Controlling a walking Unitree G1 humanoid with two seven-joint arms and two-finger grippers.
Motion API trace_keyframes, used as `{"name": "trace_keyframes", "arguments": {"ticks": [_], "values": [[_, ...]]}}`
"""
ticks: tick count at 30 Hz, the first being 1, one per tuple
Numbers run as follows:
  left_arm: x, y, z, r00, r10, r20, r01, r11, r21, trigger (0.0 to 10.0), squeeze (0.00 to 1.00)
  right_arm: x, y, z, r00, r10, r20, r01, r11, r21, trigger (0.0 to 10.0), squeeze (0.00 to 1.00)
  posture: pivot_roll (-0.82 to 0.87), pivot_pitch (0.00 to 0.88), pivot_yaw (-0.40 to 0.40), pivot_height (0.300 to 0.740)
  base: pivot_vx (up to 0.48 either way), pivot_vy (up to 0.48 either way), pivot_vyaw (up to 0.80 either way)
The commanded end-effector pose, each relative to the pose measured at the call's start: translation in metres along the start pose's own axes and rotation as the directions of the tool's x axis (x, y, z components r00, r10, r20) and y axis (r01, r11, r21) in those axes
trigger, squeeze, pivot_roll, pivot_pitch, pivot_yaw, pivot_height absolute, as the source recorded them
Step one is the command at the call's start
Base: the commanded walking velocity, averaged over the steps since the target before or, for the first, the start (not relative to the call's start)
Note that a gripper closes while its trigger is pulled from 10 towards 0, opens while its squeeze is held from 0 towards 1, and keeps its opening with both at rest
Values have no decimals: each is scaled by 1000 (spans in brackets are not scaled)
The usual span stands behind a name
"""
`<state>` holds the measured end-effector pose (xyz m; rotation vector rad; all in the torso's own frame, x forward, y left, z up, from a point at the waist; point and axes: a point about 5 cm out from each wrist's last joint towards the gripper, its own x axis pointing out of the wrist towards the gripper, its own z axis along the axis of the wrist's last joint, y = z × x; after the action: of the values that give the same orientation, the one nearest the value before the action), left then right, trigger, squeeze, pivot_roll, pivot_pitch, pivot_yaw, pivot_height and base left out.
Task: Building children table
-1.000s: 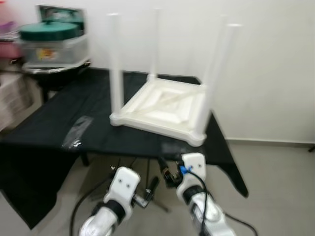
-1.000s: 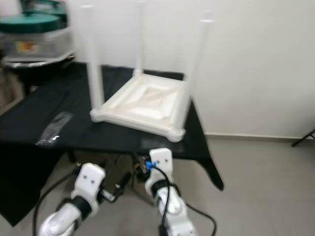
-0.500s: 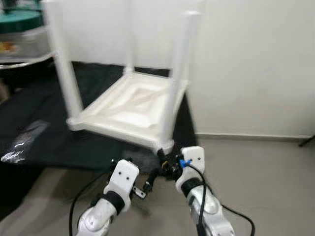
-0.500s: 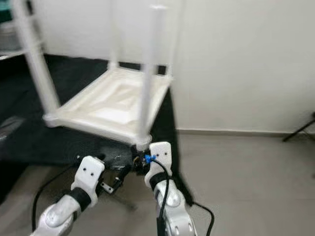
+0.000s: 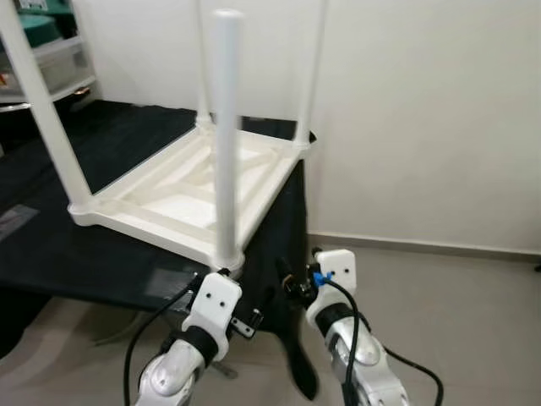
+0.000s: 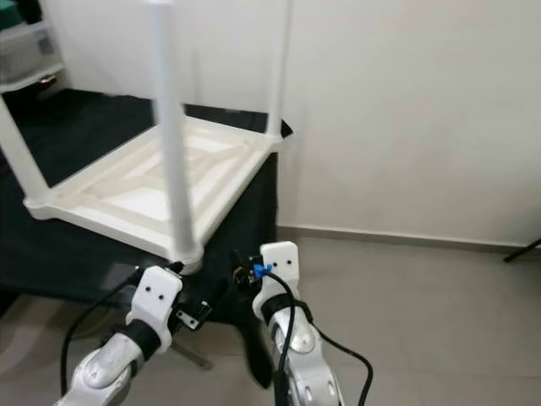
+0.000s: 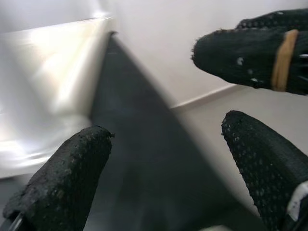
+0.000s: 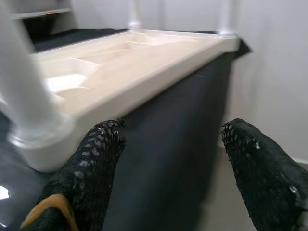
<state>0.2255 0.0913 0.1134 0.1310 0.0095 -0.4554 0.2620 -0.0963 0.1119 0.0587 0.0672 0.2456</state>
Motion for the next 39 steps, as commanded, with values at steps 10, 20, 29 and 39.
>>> {"name": "trace_keyframes", "arguments": {"ticks": [10,20,29,39], "values": [[0,-2,2,1000,-15,10,15,999,30,10000,0,-1,1,3,1000,11,27,-11,1000,-5,10000,0,62,0,-68,740,24,-457,0],[0,-3,1,1000,-19,7,19,999,34,10000,0,-1,2,4,999,22,33,-22,1000,-19,10000,0,61,0,-66,740,262,-398,720],[0,-3,0,1000,-24,5,24,999,37,10000,0,-2,3,3,999,27,34,-27,999,-24,10000,0,62,0,-68,740,352,-322,800],[-1,-4,-1,1000,-27,2,27,999,39,10000,0,-2,4,2,999,34,31,-33,999,-25,10000,0,61,0,-64,740,370,-303,800]]}}
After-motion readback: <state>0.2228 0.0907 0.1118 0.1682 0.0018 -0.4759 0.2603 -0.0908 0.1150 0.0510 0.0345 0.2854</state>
